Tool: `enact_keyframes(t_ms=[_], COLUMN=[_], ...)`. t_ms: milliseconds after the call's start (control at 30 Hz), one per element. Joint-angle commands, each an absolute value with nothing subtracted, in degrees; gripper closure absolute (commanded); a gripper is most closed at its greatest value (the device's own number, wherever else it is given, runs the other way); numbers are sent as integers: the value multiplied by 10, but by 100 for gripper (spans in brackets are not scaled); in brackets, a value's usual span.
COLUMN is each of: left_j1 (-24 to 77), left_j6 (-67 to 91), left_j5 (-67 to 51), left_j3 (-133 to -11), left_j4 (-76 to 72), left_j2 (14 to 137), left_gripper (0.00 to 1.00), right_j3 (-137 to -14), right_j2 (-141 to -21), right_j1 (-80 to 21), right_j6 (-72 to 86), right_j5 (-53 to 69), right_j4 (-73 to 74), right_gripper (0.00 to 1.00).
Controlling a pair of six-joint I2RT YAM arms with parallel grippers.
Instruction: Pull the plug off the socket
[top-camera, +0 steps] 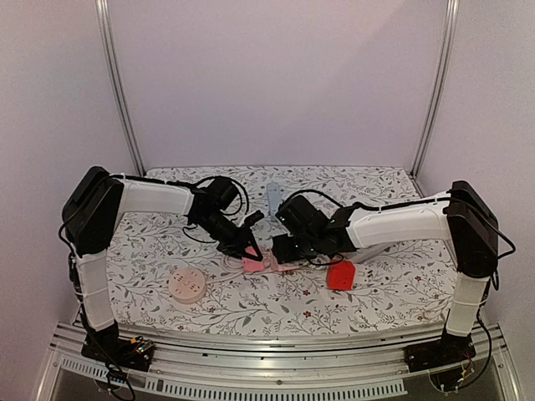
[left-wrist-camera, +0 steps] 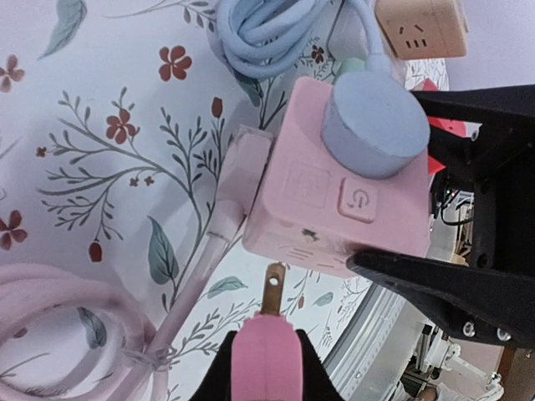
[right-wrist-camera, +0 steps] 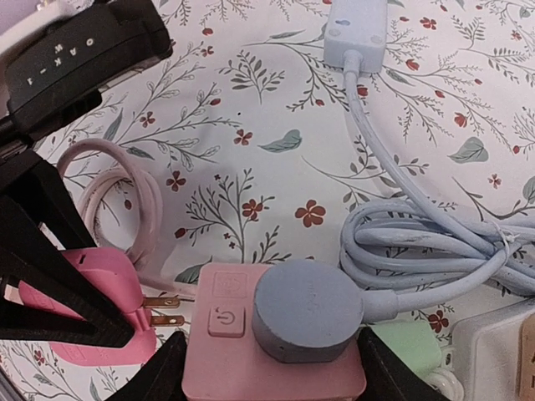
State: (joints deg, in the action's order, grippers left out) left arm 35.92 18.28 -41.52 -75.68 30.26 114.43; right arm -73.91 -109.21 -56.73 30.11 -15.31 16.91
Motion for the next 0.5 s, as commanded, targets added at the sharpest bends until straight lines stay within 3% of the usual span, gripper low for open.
enact_keyframes(t_ms=[0,467], left_j1=[356,357], left_j6=[182,183], left_j5=[-413,-410], left_j3=[-756,-751], left_j4=[295,285], left_j2=[1127,1110], left_gripper=[100,100], right_j3=[-766,-849], right_j2=[-1108,-1182], right_j1=[-555,-492], right_j6=[311,296], right_j5=[-202,-172], right_j4=[172,93], right_gripper=[69,66])
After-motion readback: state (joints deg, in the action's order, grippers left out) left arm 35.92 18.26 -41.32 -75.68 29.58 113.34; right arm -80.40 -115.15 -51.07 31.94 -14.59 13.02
